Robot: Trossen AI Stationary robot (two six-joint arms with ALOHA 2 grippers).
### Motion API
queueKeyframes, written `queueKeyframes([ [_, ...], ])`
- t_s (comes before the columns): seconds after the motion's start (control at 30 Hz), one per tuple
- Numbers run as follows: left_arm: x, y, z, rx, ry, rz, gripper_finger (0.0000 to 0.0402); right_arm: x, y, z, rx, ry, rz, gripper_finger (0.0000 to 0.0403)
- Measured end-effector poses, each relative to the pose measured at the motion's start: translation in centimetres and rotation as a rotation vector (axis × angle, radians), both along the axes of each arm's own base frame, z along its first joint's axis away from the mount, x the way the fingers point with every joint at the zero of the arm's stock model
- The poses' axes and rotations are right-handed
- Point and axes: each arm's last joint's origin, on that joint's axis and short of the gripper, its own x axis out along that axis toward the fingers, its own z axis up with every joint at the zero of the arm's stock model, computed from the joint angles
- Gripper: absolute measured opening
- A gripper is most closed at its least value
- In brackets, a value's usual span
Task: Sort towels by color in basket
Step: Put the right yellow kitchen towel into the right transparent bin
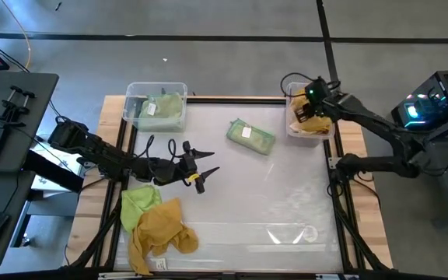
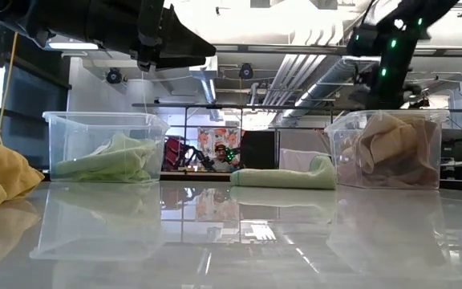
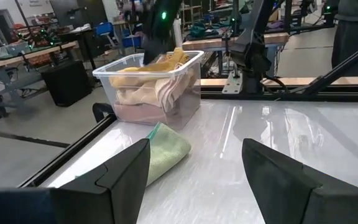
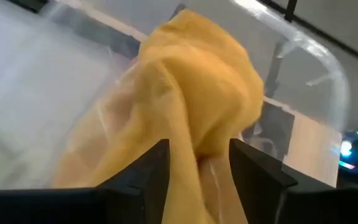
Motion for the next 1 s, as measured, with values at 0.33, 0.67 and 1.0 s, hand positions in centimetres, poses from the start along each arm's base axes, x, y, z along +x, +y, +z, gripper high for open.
queueKeyframes([
  [0.33,0.0,0.0,0.0,-0.001,0.001,0.0,0.0241,0.1,2.4,0.1,0.31,-0.068,0.021,0.0132],
  [0.67,0.0,0.0,0.0,0.0,-0.001,0.0,0.0241,0.8,0.4,-5.5,0.445,0.003,0.051,0.0103],
  [1.0,0.0,-0.1,0.0,-0.034,-0.016,0.001,0.0241,-0.7,1.0,0.0,0.278,0.048,0.003,0.0103],
])
